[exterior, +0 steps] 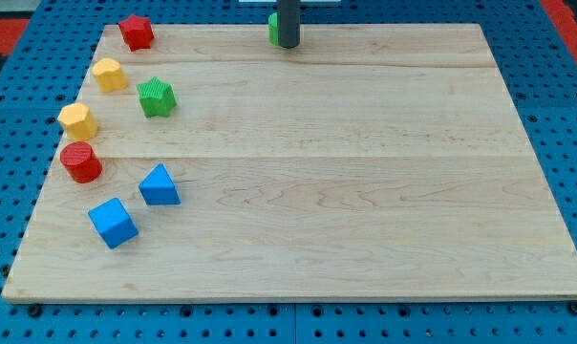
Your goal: Push the red circle towards the top right
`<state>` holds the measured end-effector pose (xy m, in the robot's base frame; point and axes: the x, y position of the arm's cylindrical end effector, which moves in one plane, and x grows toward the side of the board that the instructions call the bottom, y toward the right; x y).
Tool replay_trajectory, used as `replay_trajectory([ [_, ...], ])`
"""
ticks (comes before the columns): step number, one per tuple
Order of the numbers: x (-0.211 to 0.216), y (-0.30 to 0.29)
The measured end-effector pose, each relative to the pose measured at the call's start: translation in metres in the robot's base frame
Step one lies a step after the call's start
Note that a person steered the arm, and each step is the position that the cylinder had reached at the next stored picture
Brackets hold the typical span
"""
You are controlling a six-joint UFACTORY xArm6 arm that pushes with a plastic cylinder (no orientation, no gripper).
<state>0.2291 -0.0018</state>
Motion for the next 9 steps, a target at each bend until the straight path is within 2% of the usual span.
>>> replay_trajectory([
  [1, 0.029, -0.016],
  [2, 0.038, -0.078],
  [4, 0.038, -0.095],
  [5, 0.054, -0.099],
  [6, 0.066, -0.159],
  [7, 0.087, -0.202],
  [9, 0.176, -0.183],
])
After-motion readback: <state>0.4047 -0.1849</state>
